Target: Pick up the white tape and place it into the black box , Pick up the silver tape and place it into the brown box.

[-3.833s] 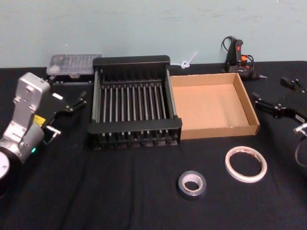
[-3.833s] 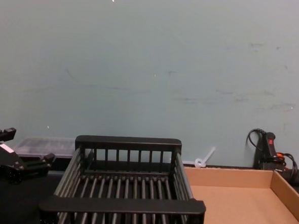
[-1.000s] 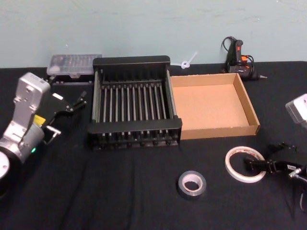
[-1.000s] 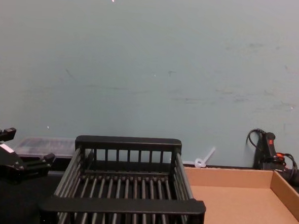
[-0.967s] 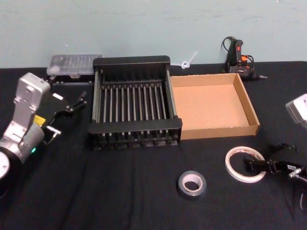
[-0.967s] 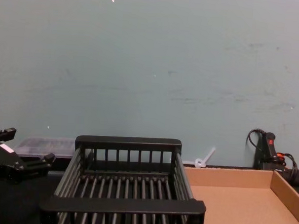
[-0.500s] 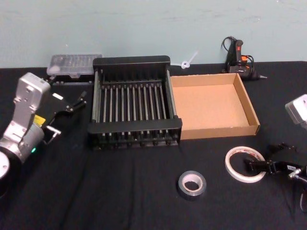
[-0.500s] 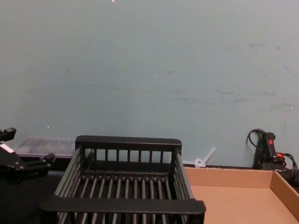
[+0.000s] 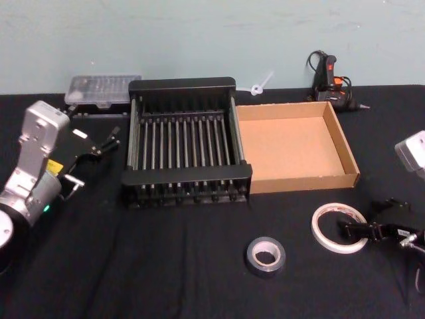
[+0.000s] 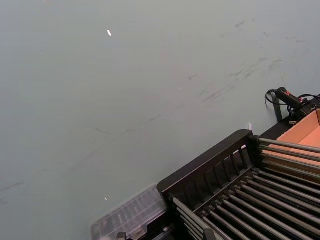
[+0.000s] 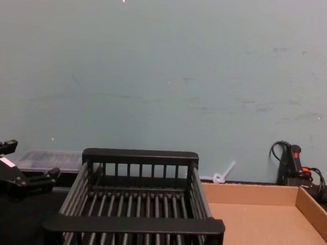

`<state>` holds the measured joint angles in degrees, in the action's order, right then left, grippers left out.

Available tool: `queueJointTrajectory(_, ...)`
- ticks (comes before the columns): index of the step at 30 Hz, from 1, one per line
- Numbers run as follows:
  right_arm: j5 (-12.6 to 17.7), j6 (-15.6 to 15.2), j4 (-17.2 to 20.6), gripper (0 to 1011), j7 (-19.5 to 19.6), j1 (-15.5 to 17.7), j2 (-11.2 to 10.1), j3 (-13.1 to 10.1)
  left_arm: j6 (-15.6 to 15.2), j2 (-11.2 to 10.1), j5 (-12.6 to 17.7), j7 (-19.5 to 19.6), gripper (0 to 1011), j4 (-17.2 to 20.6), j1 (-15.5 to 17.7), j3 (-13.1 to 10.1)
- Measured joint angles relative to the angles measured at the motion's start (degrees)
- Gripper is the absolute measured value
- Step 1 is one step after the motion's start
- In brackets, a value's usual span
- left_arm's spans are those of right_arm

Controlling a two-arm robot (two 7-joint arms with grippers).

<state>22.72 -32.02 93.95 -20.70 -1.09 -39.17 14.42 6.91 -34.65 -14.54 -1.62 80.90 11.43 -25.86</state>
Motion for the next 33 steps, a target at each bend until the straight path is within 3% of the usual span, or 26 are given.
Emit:
queueJointTrajectory(4,0.0,0.0,0.0,1003,0.0,0.0,0.0,0.0,0.0,0.0,0.0,0.0,1001,0.0,0.0,0.0)
queueJointTrajectory(14,0.0,0.0,0.0,795,0.0,0.0,0.0,0.0,0.0,0.0,0.0,0.0,1001,0.0,0.0,0.0)
queueJointTrajectory(17,0.0,0.0,0.0,661,0.0,0.0,0.0,0.0,0.0,0.0,0.0,0.0,1001,0.0,0.0,0.0)
queueJointTrajectory(21,0.0,0.0,0.0,578,0.0,0.0,0.0,0.0,0.0,0.0,0.0,0.0,1001,0.0,0.0,0.0)
queueJointTrajectory(25,0.1,0.0,0.0,413,0.0,0.0,0.0,0.0,0.0,0.0,0.0,0.0,1001,0.0,0.0,0.0)
queueJointTrajectory(33,0.1,0.0,0.0,176,0.0,0.0,0.0,0.0,0.0,0.0,0.0,0.0,1001,0.0,0.0,0.0)
